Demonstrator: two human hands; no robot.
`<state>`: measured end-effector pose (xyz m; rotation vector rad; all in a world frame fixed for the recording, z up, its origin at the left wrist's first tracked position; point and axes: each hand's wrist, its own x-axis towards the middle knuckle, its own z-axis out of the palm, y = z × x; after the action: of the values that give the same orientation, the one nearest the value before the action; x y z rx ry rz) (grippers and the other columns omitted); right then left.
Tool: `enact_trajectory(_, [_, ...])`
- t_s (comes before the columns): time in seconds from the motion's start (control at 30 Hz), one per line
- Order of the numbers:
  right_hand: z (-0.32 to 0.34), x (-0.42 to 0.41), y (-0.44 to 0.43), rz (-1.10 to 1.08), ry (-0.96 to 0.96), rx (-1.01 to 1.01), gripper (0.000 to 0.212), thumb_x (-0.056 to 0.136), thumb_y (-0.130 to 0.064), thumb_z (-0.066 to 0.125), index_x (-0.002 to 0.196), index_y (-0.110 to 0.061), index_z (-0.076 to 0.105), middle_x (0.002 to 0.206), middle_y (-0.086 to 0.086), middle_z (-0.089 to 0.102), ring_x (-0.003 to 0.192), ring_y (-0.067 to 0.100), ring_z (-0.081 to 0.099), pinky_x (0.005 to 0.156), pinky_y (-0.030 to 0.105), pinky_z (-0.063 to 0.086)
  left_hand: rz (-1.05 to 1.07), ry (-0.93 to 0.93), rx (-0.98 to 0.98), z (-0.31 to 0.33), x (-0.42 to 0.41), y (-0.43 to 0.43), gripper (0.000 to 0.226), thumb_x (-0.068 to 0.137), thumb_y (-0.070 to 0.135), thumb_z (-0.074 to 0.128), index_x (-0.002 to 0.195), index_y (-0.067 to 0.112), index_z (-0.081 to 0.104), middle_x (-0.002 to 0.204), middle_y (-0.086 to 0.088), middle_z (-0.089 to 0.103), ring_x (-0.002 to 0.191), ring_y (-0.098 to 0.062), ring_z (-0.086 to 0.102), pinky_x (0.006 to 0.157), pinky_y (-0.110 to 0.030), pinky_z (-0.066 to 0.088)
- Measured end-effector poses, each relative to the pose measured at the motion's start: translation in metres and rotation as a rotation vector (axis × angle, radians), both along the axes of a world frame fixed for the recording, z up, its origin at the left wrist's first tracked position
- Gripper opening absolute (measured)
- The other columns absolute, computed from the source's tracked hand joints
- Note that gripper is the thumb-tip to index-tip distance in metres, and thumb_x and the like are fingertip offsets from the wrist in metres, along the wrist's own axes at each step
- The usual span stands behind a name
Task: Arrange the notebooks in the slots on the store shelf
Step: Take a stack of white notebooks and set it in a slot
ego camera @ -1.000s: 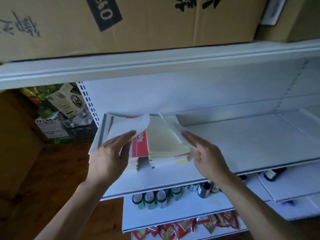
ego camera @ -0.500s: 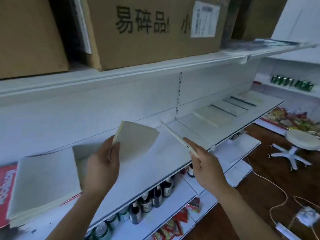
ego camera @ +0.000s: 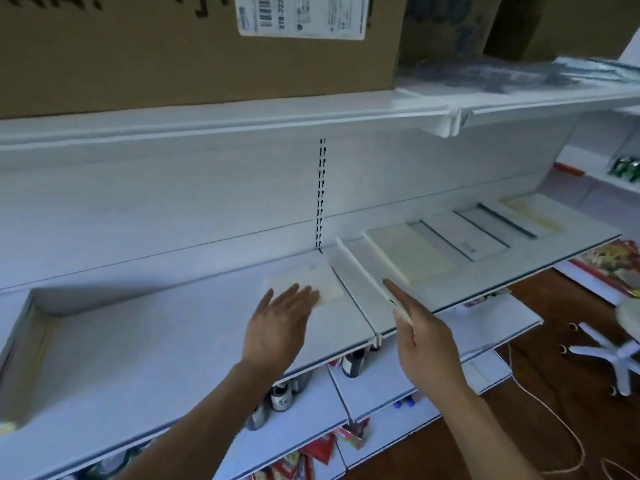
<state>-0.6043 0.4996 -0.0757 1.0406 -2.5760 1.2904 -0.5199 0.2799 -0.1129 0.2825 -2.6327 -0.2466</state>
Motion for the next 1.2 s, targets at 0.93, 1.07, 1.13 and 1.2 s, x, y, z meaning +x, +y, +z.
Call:
enact_trajectory(0.93, [-0.086, -0.117, -0.135, 0.683, 0.453, 0.645, 0.075, 0.091, -0.07, 0.013, 0.142, -0.023, 0.042, 0.149, 0.004, 0.043, 0.138, 0.022, 0.039, 0.108, 0.047, 0.033, 0.084, -0.016, 0.445, -0.076, -0.036, -0.03, 0.097, 0.078, 0.083, 0.035, 0.143, 0.01, 0.044, 0.155, -0.009, 0.027, 0.141, -0.026, 0.034, 0.11, -0.036, 0.032])
enact_trajectory(1.07, [-0.094, -0.129, -0.126, 0.743, 0.385, 0.526, 0.066, 0.094, -0.066, 0.025, 0.143, -0.025, 0.043, 0.154, -0.003, 0.034, 0.144, 0.015, 0.027, 0.115, 0.039, 0.028, 0.173, -0.096, 0.306, -0.077, -0.039, -0.023, 0.092, 0.084, 0.08, 0.027, 0.123, 0.006, 0.065, 0.136, -0.02, 0.055, 0.119, -0.03, 0.06, 0.099, -0.053, 0.035])
enact_trajectory(1.13, [-0.094, -0.139, -0.117, 0.709, 0.303, 0.439, 0.066, 0.093, -0.066, 0.033, 0.14, -0.024, 0.049, 0.155, -0.006, 0.03, 0.145, 0.01, 0.021, 0.117, 0.036, 0.023, 0.184, -0.11, 0.315, -0.079, -0.039, -0.022, 0.091, 0.083, 0.08, 0.029, 0.122, 0.007, 0.066, 0.135, -0.019, 0.056, 0.115, -0.03, 0.063, 0.099, -0.047, 0.037])
enact_trajectory(1.2, [-0.092, -0.153, -0.106, 0.642, 0.24, 0.389, 0.068, 0.09, -0.069, 0.035, 0.141, -0.024, 0.047, 0.157, -0.008, 0.025, 0.146, 0.006, 0.014, 0.119, 0.033, 0.015, 0.195, -0.145, 0.352, -0.076, -0.038, -0.02, 0.091, 0.081, 0.082, 0.028, 0.129, 0.012, 0.062, 0.142, -0.015, 0.05, 0.121, -0.031, 0.058, 0.101, -0.042, 0.035])
